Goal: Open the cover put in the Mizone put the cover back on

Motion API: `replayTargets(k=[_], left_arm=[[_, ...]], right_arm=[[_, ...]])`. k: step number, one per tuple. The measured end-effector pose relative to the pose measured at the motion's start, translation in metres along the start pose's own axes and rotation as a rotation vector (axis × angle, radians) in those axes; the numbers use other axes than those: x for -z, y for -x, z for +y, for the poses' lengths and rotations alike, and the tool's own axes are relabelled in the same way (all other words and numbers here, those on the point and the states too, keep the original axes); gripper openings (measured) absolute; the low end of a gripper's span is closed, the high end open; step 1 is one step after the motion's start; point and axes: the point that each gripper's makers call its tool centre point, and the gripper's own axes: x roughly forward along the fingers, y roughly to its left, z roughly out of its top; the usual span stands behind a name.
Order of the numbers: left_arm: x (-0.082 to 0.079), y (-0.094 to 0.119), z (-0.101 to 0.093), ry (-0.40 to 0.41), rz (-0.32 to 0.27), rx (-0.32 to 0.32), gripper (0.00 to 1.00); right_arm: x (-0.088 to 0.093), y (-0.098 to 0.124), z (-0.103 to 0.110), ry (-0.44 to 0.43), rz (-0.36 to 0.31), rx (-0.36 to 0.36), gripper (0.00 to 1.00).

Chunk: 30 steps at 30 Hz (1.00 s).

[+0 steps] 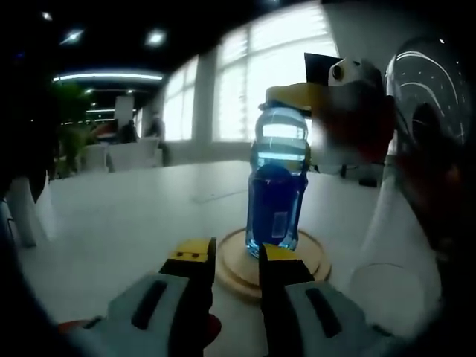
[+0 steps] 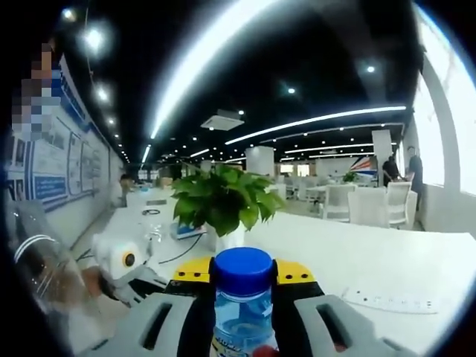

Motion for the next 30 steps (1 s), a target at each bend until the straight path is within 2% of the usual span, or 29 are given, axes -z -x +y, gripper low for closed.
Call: replayTargets(k=[18,30], left_arm=[[-0.002,0.002,0.004,-0.012,-0.007,-0.014,0.17],[-0.003,0.002,0.005,-0.024,-0.012,-0.015,0.17]], right_arm=[[-0.004,0.023,0.002,0.051,0.000,0.005,0.20],[0.000,0.053,-0.003,0.049,-0.015,0.035,0.19]])
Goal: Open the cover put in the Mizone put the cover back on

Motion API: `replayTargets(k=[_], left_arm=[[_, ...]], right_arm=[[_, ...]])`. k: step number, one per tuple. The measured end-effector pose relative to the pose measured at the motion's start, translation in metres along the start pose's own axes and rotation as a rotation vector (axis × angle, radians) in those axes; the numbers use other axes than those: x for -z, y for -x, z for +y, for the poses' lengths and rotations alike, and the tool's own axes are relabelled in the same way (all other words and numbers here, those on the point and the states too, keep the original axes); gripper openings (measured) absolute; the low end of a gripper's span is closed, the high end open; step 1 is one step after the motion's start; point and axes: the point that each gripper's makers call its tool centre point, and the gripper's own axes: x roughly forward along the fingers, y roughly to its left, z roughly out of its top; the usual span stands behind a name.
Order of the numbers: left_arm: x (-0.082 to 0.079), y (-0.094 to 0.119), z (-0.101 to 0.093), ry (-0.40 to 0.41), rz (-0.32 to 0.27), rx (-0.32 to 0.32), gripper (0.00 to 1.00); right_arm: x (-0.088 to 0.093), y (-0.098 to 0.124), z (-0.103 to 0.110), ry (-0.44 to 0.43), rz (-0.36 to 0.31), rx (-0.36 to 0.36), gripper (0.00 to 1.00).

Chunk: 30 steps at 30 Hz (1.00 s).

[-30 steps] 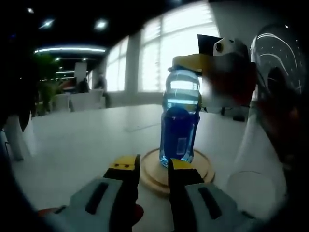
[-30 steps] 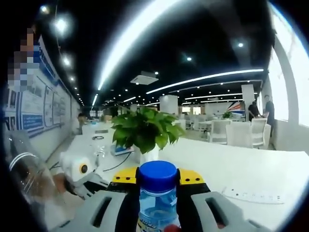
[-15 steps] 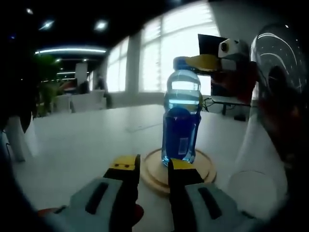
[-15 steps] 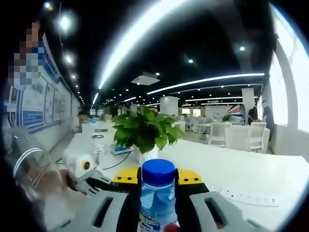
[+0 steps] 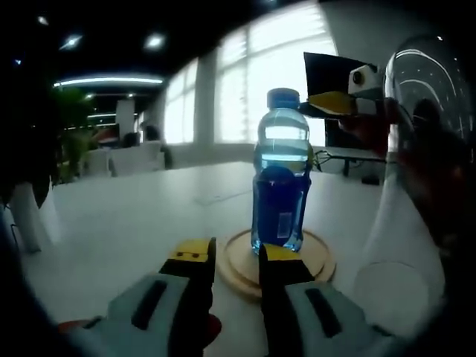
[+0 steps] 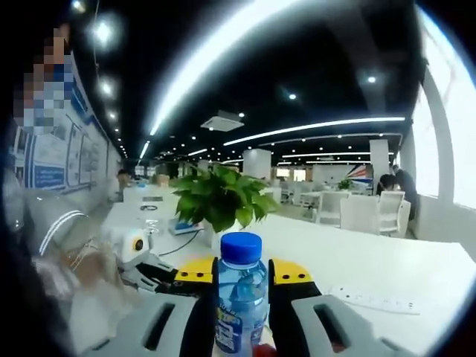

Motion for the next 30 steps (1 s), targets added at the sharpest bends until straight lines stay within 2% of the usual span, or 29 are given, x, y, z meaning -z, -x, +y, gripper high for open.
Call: replayTargets(k=[11,14,19,26,30], left_arm=[[-0.006,0.003,-0.001,-0.016,-0.021,0.006,0.18],[-0.012,0.004,-0.004,-0.030,-0.044,0.020,0.18],[-0.016,0.006,-0.009,-0.058,-0.062,0.040,0.18],[-0.018,0.007,-0.007,-0.073,-0.072,0.040,0.18],[-0.018,0.008,-0.003,-0.044,-0.084,0.044,0.18]], right_arm=[[0.008,0.032,-0.002,0.018,0.000,0.021,0.19],[0.013,0.041,0.001,0.049,0.005,0.014,0.19],[0.029,0.055,0.004,0.144,0.054,0.022,0.19],[0.044,0.069,0.012,0.110,0.044,0.008,0.19],[0.055,0.078,0.012,0.090,0.039,0.011,0.19]])
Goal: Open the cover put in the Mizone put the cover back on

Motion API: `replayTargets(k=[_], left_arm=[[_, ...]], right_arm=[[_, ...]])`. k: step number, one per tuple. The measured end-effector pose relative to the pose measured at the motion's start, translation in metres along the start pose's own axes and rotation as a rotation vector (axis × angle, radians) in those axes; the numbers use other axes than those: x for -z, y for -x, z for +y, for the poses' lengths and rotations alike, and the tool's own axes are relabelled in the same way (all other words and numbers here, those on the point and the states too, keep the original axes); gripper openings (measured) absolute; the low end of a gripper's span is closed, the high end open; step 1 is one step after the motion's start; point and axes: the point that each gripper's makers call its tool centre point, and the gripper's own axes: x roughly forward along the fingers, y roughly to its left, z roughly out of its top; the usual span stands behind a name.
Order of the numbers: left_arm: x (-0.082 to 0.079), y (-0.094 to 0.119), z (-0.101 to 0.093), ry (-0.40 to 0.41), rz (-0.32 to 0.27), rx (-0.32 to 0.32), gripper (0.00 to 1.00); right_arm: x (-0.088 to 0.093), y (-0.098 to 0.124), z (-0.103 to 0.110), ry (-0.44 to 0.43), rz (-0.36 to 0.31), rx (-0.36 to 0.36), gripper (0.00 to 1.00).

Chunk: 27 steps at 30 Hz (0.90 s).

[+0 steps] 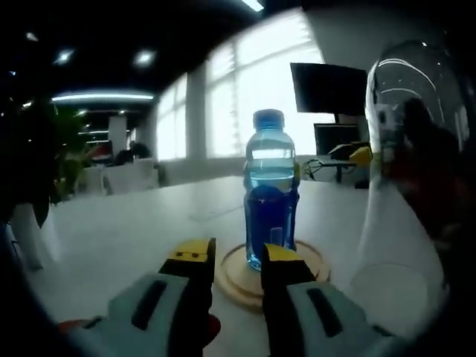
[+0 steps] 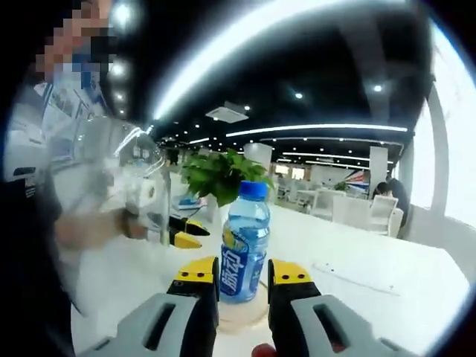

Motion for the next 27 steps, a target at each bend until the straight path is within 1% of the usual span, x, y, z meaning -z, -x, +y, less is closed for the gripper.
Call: replayTargets(k=[4,7,8,9,12,13,14,16,18,19,21,23,27], left_arm=[[0.001,0.000,0.002,0.009,0.001,-0.007,0.18],[0.001,0.002,0.002,0.007,0.004,-0.008,0.18],[-0.001,0.004,-0.001,0.009,-0.008,0.001,0.18],[-0.001,0.005,-0.001,0.008,-0.005,0.004,0.18],[-0.005,0.009,0.001,0.022,-0.022,-0.005,0.18],[-0.006,0.010,0.003,0.028,-0.022,-0.018,0.18],[-0.007,0.013,0.004,0.038,-0.024,-0.030,0.18],[-0.008,0.021,0.000,0.036,-0.029,-0.031,0.18],[-0.009,0.031,-0.004,0.016,-0.034,-0.040,0.18],[-0.010,0.037,-0.005,-0.002,-0.039,-0.056,0.18],[-0.009,0.045,-0.006,-0.012,-0.040,-0.071,0.18],[-0.008,0.055,-0.007,0.000,-0.058,-0.078,0.18],[-0.002,0.069,-0.012,0.019,-0.072,-0.077,0.18]], right_arm=[[0.011,0.011,-0.003,-0.043,-0.019,0.019,0.19],[0.015,0.018,-0.005,-0.074,-0.037,0.024,0.19],[0.016,0.020,-0.005,-0.074,-0.037,0.023,0.19],[0.016,0.023,-0.004,-0.072,-0.037,0.021,0.19],[0.017,0.034,-0.007,-0.050,-0.044,0.037,0.19],[0.018,0.036,-0.008,-0.051,-0.047,0.039,0.19],[0.019,0.038,-0.009,-0.059,-0.051,0.039,0.19],[0.023,0.041,-0.009,-0.071,-0.057,0.038,0.19],[0.030,0.041,-0.008,-0.082,-0.056,0.039,0.19],[0.035,0.041,-0.008,-0.087,-0.054,0.041,0.19],[0.043,0.040,-0.006,-0.096,-0.047,0.040,0.19],[0.050,0.041,-0.003,-0.101,-0.051,0.035,0.19],[0.057,0.043,0.002,-0.123,-0.068,0.033,0.19]])
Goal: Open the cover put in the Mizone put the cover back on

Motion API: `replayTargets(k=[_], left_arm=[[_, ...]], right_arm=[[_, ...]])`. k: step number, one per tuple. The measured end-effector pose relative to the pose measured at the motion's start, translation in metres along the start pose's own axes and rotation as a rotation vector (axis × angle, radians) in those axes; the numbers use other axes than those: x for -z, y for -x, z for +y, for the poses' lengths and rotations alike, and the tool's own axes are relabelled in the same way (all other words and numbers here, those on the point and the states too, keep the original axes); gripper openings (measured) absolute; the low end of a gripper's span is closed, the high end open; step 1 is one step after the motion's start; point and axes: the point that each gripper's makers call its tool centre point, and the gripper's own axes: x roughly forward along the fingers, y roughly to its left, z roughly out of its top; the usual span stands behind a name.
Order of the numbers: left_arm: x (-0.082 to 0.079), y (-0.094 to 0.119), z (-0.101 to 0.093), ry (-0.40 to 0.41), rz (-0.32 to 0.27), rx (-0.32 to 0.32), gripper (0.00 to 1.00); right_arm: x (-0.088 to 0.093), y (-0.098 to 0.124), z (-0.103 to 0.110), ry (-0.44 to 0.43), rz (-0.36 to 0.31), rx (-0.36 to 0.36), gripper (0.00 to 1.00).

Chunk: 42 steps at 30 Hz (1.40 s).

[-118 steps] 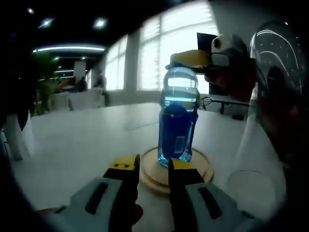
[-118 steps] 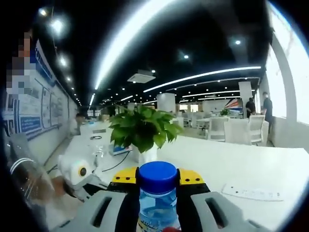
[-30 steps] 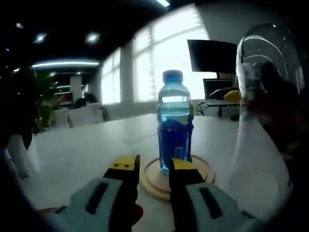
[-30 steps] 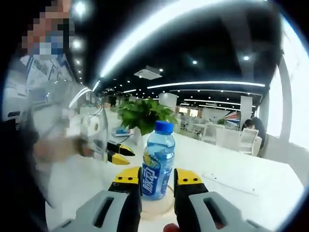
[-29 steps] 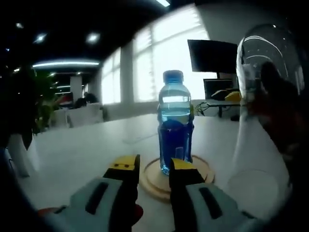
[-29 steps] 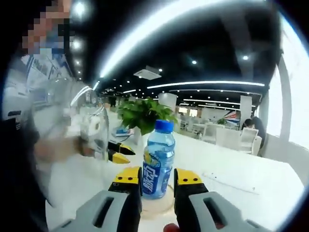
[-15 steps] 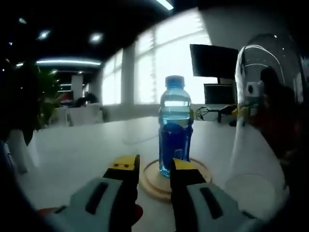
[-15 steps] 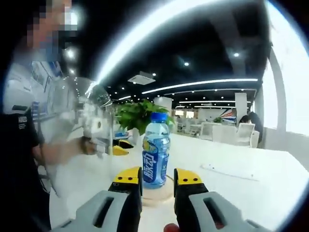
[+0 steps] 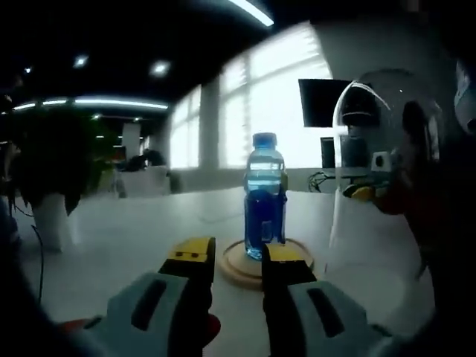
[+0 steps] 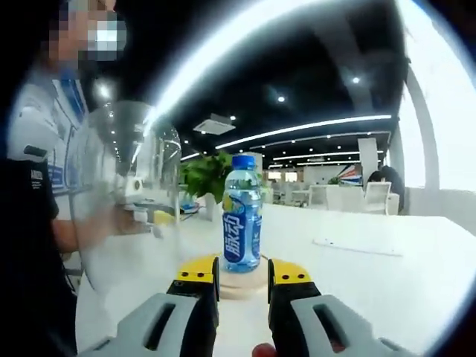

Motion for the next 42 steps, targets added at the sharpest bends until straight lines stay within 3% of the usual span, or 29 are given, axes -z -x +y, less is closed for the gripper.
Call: replayTargets(k=[6,12,20,30,36,42], left_arm=[[0.002,0.011,-0.007,0.031,-0.024,-0.010,0.18],[0.018,0.024,-0.015,0.045,0.014,-0.021,0.18],[0.035,0.037,-0.026,0.064,0.022,-0.022,0.17],[0.025,0.042,-0.016,0.165,-0.052,-0.048,0.17],[0.031,0.037,-0.029,0.102,-0.008,-0.022,0.17],[0.032,0.037,-0.032,0.092,-0.002,-0.005,0.17]], right_arm=[[0.011,0.006,0.002,-0.027,-0.007,0.004,0.19],[0.021,0.016,0.000,-0.046,-0.005,0.026,0.19],[0.041,0.024,-0.003,-0.092,-0.006,0.066,0.19],[0.047,0.027,-0.002,-0.065,0.013,0.099,0.19],[0.049,0.032,0.001,-0.052,0.010,0.105,0.19],[0.048,0.034,-0.005,-0.063,0.005,0.136,0.19]])
